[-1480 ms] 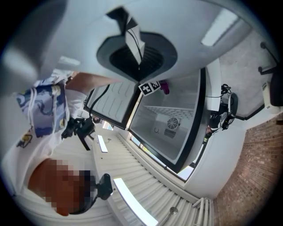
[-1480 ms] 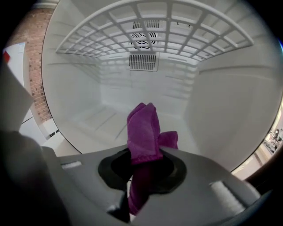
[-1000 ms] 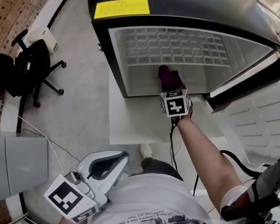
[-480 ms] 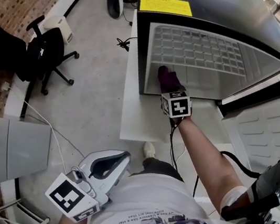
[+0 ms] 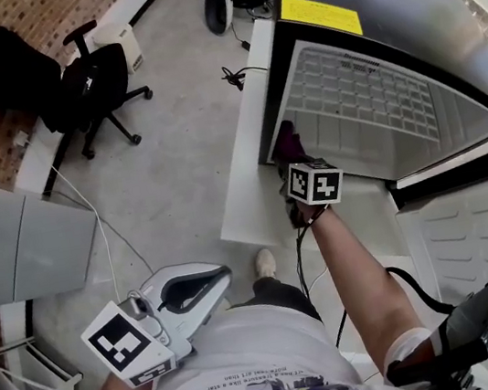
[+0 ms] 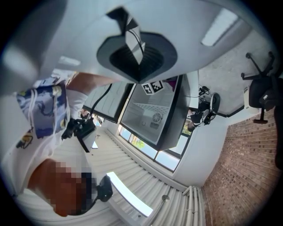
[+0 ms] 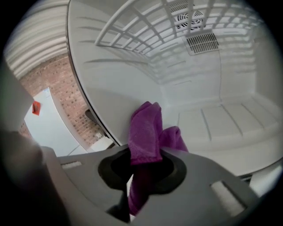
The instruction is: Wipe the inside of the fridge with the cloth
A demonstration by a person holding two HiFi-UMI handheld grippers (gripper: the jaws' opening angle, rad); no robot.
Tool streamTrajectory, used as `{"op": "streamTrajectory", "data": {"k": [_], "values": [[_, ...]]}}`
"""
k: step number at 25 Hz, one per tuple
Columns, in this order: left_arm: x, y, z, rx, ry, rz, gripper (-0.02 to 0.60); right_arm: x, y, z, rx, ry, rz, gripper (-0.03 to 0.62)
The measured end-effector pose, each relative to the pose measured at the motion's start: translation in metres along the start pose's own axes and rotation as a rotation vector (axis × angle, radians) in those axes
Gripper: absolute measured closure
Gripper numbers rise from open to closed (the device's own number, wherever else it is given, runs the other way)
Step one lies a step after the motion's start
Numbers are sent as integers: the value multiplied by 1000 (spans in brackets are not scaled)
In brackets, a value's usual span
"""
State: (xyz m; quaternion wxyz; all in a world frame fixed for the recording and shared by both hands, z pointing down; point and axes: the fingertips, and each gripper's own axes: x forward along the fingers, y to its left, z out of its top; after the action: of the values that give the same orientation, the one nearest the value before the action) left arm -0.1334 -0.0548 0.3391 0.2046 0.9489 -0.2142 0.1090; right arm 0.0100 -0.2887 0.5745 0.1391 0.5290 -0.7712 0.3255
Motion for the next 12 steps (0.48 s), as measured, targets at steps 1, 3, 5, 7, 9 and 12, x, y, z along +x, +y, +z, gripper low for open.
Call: {"op": "streamTrajectory", "data": {"k": [1,3,5,7,9,12], "values": [[-2,0,0,0,-1,1,575,-1,3,-1,34,-3,16,540],[-7,0,-1,-1,-3,1,575,-3,8,-2,79,-10,43,540],[-13,0,-2,-2,-6,2,575,-6,15,-3,107,-14,70,540],[-18,-1,-4,-1,-10,-1,575,-12,21,-3,111,-20,86,540],[-19,-4,-5,5,-14,-13,575,-20,25,0,96,-35,86,540],[-22,-10,-5,20,-19,-39,575,-37,31,8,69,-75,86,540]]}}
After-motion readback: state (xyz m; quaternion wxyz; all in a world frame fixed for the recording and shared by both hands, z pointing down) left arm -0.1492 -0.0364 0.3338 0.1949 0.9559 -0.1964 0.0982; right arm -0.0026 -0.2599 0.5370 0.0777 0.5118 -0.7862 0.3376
